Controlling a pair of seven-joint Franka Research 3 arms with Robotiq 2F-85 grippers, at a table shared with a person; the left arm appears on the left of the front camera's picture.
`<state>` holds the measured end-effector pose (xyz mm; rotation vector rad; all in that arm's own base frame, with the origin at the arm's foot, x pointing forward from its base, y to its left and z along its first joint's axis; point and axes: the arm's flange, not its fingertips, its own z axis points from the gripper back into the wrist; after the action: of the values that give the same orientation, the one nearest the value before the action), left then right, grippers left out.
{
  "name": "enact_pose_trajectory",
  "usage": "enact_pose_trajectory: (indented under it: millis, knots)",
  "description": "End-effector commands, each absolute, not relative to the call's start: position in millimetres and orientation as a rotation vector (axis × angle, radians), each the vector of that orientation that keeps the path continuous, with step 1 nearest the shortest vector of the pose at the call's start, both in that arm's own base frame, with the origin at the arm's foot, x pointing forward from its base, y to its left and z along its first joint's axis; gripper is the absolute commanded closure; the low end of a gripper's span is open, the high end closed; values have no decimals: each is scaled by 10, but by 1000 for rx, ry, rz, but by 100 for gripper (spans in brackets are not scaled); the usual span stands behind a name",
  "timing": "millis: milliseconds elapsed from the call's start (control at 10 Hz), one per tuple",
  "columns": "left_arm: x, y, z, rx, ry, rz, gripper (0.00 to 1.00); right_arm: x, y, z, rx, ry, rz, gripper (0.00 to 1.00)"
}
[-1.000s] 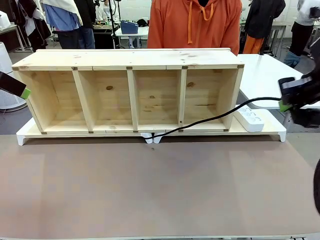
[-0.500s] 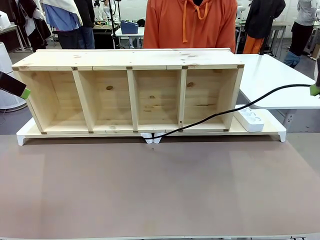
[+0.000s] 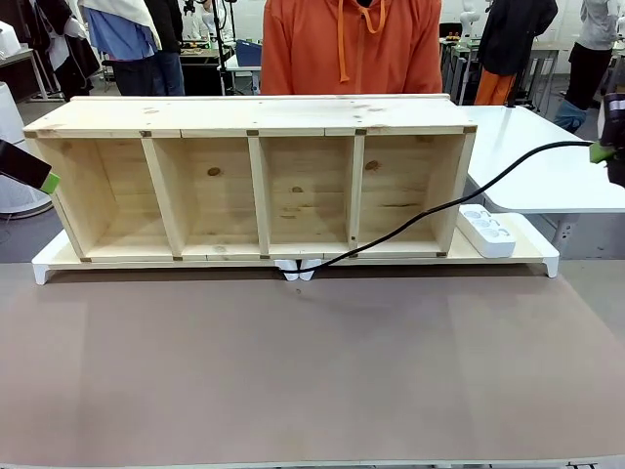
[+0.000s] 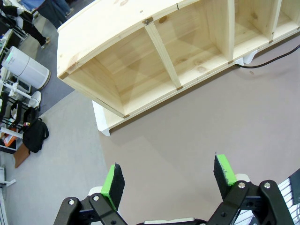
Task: Perform cable management.
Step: Pull the grasped Power Cable to the location of the Power Strip.
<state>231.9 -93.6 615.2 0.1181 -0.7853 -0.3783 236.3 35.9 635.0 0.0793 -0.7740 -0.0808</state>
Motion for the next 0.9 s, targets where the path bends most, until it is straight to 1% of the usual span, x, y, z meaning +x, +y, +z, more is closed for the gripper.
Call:
enact_pose_trajectory:
  millis: [0, 300, 800]
  knots:
    - [2338, -935, 6157, 121, -793, -381, 0, 2561, 277, 6234, 73, -800, -78, 85]
    - [2338, -935, 6157, 121, -793, -381, 0, 2887, 199, 6250, 64, -788, -120, 85]
    - [2338, -935, 6157, 121, -793, -381, 0, 3327, 308, 6268, 108, -841, -146, 85]
